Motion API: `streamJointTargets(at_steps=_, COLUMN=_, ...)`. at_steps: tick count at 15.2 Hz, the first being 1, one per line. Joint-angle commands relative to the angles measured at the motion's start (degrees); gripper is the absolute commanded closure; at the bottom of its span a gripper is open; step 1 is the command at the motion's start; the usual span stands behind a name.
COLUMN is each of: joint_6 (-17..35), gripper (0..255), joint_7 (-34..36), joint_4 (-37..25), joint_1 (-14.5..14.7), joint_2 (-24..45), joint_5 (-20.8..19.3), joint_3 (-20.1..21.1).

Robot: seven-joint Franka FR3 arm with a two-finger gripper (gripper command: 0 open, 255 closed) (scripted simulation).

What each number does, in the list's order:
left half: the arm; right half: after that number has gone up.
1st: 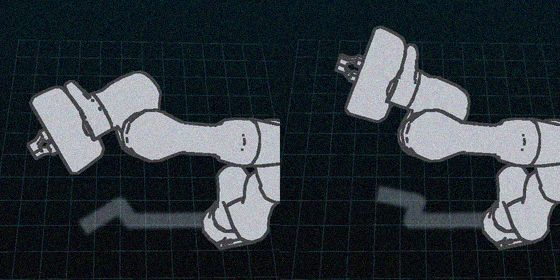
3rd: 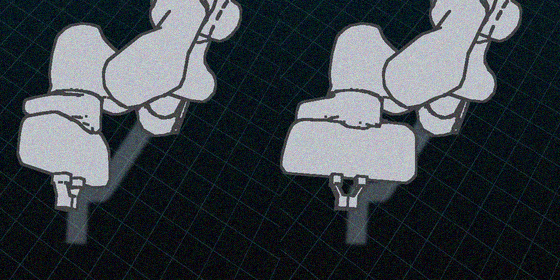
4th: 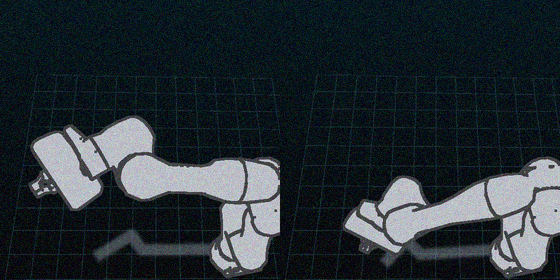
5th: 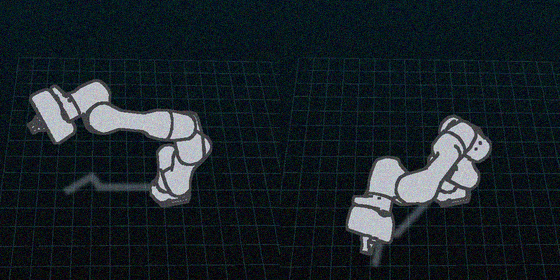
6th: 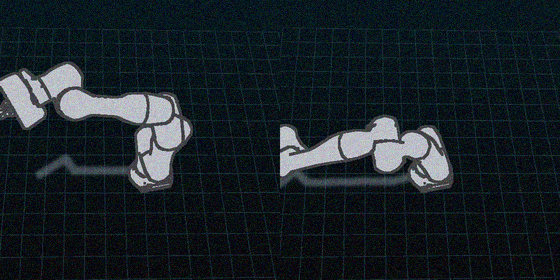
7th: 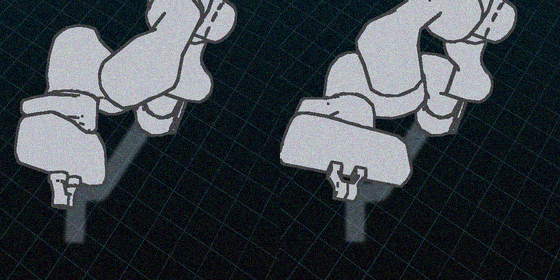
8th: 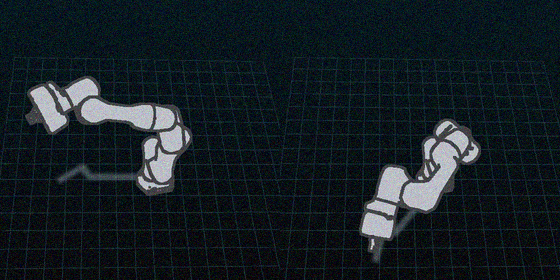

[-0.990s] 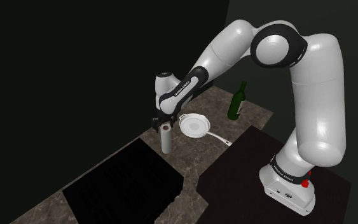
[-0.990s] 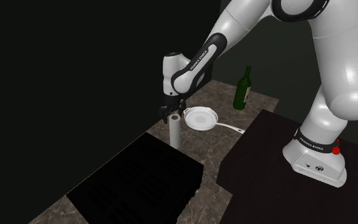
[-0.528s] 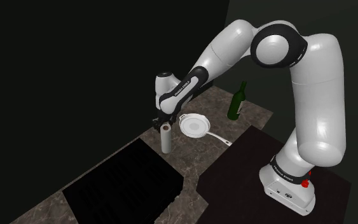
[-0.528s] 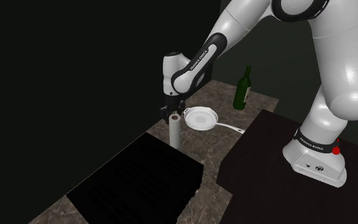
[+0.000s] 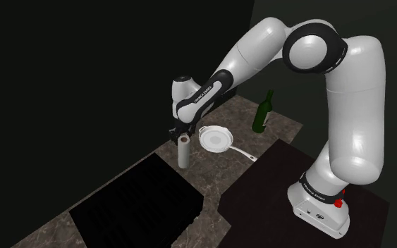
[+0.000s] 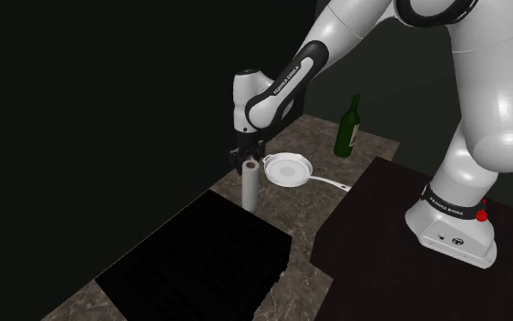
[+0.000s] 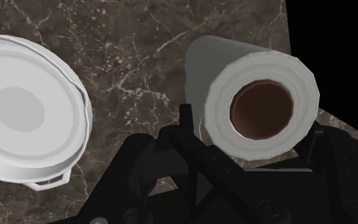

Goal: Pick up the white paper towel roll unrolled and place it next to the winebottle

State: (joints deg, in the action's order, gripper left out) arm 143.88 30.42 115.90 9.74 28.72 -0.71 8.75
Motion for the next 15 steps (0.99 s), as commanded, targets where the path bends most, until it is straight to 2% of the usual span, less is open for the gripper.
streamJointTargets(at_steps=1, joint_6=-1.09, gripper=255, joint_7=-0.06, joint_4=-0.03, joint_1=-0.11, joint_2=-1.05, joint_5=0.16, joint_3=0.13)
streamJointTargets(at_steps=15, joint_6=-9.57, gripper=255, joint_7=-0.44, joint_4=-0.76, joint_1=-0.79, joint_2=-8.87, joint_5=1.42, joint_3=0.93)
